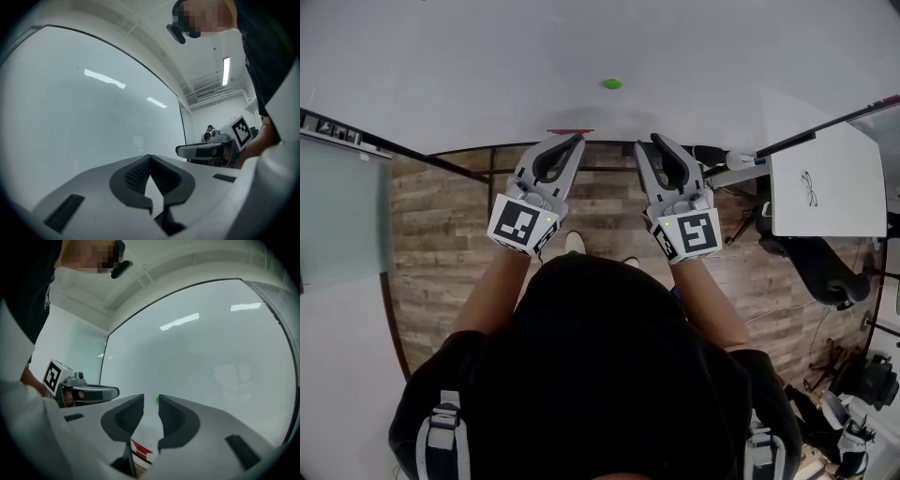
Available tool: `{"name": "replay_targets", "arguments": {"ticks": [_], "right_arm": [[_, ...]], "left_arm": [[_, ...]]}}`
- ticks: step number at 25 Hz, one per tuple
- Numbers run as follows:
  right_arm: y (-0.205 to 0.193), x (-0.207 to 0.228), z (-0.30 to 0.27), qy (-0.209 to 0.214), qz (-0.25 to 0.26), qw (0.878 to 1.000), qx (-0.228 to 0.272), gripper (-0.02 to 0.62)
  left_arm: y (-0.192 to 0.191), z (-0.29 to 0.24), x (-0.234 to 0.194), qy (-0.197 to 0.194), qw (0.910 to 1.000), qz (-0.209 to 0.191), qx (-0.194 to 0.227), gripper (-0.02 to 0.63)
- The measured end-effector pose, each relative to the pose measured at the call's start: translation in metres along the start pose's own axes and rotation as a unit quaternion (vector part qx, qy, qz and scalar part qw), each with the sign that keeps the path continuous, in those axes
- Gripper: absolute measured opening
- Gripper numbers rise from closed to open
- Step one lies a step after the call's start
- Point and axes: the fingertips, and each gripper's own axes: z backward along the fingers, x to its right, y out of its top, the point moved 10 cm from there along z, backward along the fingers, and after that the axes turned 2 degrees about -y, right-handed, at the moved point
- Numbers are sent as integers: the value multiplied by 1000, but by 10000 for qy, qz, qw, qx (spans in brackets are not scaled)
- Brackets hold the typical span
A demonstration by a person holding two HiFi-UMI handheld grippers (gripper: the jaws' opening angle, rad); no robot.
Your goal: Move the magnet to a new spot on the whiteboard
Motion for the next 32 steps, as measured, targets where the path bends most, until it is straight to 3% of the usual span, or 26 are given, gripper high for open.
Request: {"name": "replay_targets", "arguments": {"ticks": [11,32], "right_arm": [[6,7,40,767,-113,9970,85,23],[7,10,51,938,-140,9955,44,0]], "left_arm": [[4,10,46,183,9998,-71,-105,2],[10,16,56,233,9996,-156,-100,2]]}}
